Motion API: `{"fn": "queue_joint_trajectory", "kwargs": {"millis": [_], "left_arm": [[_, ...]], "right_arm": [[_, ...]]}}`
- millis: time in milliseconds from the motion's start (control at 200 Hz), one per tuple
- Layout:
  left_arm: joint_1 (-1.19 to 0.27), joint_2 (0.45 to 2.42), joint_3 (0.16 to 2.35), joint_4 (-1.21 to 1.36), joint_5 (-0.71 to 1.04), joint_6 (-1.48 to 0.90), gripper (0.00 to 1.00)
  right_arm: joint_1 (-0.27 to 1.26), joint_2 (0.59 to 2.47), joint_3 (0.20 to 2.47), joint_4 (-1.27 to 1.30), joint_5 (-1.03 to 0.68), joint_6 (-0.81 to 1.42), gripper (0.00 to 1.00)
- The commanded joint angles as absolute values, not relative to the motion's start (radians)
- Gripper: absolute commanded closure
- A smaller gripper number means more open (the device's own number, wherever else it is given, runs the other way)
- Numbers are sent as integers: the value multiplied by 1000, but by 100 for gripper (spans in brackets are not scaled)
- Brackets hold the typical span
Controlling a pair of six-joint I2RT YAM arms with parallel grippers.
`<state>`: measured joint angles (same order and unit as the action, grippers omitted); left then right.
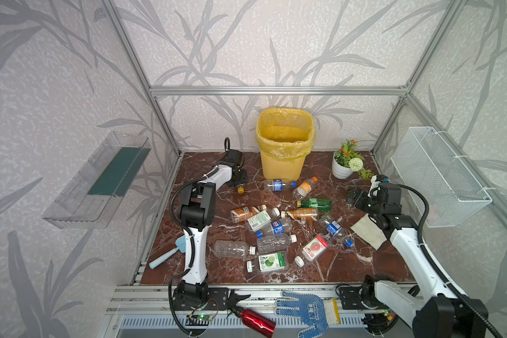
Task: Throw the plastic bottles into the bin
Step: 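Lift the red-labelled bottle with the left gripper and drop it into the bin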
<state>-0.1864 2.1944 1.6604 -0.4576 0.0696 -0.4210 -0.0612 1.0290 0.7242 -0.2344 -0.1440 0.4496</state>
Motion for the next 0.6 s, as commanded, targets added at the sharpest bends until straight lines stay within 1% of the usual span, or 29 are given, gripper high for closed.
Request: {"fn": "queue_joint_trajectory", "kwargs": {"millis": [0,65,160,275,375,500,595], "left_arm": [[-172,2113,1617,-428,115,-442,57],[-153,2044,1624,-421,119,-445,57],[-123,1888,1632,-367,107,-421,58],[-104,1678,1613,-193,66,-375,57],[-104,1564,1628,-66,57,-342,55],[-122,1565,1697,-14,124,-364,55],[-188,1682,1802,-69,144,-369,54]], "right_arm": [[-67,1040,721,-205,-160,460,6],[-67,1047,725,-203,-161,455,6],[-69,1055,734,-208,-159,441,6],[-74,1053,732,-213,-146,434,6],[-77,1045,715,-198,-137,447,6],[-77,1040,693,-166,-146,481,7],[-77,1040,683,-139,-167,501,7]]}}
